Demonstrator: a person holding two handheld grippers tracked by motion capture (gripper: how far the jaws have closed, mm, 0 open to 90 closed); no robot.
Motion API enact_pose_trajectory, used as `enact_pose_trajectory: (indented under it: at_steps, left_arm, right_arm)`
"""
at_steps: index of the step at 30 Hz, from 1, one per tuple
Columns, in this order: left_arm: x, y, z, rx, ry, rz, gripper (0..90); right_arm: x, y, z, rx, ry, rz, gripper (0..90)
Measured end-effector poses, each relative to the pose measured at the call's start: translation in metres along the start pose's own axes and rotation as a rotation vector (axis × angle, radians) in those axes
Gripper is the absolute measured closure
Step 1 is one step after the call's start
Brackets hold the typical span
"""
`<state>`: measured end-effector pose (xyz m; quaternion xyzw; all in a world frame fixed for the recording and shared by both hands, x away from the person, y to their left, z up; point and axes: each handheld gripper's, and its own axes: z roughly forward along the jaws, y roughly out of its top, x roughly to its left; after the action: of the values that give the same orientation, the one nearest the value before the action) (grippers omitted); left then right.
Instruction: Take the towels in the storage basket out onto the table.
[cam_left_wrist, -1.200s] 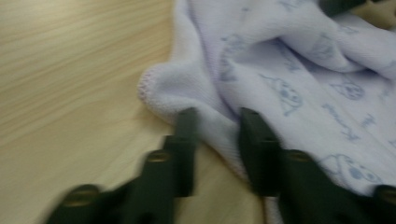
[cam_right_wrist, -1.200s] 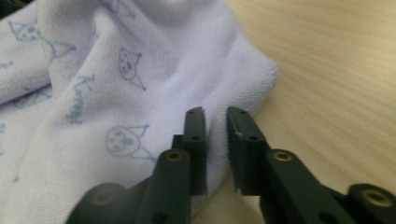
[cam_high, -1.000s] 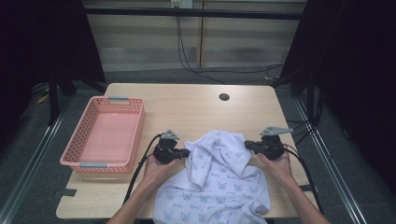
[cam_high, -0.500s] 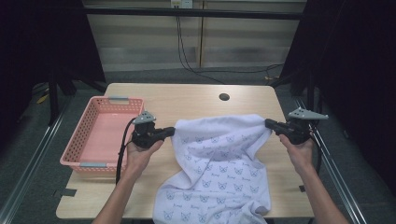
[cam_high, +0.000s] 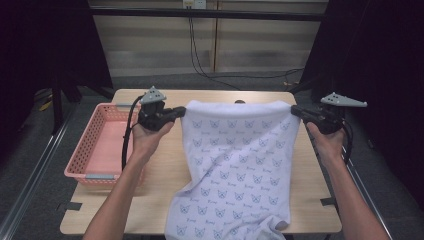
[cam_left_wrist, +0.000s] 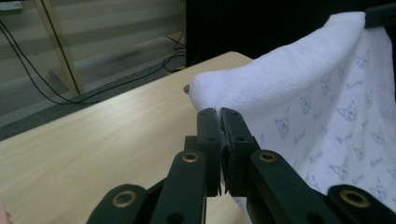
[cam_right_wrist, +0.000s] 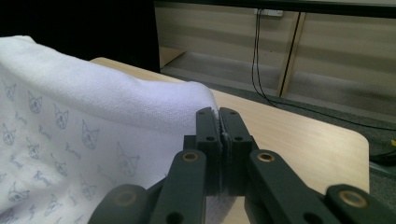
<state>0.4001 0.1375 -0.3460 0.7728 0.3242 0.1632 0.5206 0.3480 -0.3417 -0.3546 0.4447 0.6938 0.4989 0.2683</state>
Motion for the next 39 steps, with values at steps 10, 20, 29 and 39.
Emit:
enact_pose_trajectory:
  at_steps: [10, 20, 29, 39]
  left_arm:
    - [0.047, 0.013, 0.028, 0.046, 0.12, -0.078, 72.0]
    - [0.023, -0.027, 0.038, 0.134, 0.0, -0.063, 59.8]
    - [-0.045, -0.083, 0.025, 0.214, -0.177, -0.037, 63.8]
    - [-0.064, -0.156, 0.002, 0.399, -0.156, 0.01, 60.9]
  right_arm:
    - [-0.009, 0.023, 0.062, 0.059, -0.06, -0.023, 77.2]
    - [-0.005, -0.025, 0.065, 0.169, -0.035, -0.01, 49.7]
    - [0.047, -0.081, 0.014, 0.203, 0.127, 0.005, 46.6]
    - [0.084, -0.146, -0.018, 0.406, 0.217, -0.063, 42.4]
